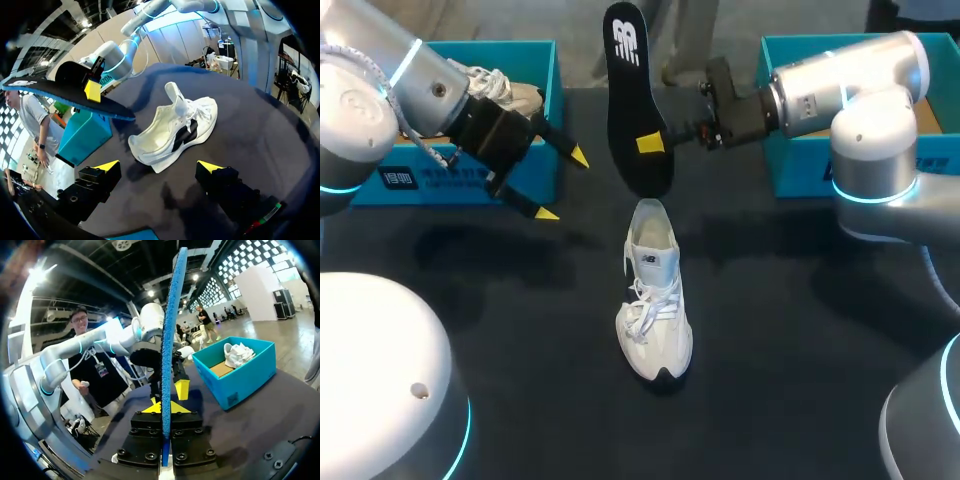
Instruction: Take the shoe out of the shoebox, open the shoe tongue, remove and reinsert the insole, then place the shoe into the shoebox
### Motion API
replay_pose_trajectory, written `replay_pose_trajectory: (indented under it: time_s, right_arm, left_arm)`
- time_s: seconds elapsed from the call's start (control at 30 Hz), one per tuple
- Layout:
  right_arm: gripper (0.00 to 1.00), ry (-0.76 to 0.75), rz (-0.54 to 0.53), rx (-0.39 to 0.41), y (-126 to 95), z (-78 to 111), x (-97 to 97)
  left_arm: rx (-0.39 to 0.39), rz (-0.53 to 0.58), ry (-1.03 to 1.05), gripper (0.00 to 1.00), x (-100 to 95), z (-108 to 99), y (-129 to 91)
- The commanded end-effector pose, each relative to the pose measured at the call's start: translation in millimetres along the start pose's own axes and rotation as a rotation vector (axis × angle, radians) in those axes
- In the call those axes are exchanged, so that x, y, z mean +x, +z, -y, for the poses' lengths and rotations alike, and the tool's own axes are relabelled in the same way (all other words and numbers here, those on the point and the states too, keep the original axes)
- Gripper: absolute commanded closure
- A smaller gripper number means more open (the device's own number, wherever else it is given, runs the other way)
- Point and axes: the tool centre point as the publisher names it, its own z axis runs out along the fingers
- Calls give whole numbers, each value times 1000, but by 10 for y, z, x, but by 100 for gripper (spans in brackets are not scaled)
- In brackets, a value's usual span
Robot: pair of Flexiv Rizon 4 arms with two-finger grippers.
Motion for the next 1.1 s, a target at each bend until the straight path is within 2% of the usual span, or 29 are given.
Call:
replay_pose_trajectory:
  time_s: [0.03, 0.17, 0.33, 0.6, 1.1]
  right_arm:
    - [100, 5, 2, -2, 32, 94, -10]
    - [100, 8, 2, -14, 29, 167, -21]
    - [100, 27, -10, -2, 23, 230, -45]
    - [100, 57, -11, 14, -31, 312, -71]
    - [100, 57, -11, 14, -31, 312, -71]
  left_arm:
    - [-17, 22, 7, 0, 77, -80, 107]
    - [-28, 42, 15, 0, 112, -147, 175]
    - [42, 102, 43, 0, 131, -210, 270]
    - [53, 82, 86, 0, 145, -250, 393]
    - [53, 82, 86, 0, 145, -250, 393]
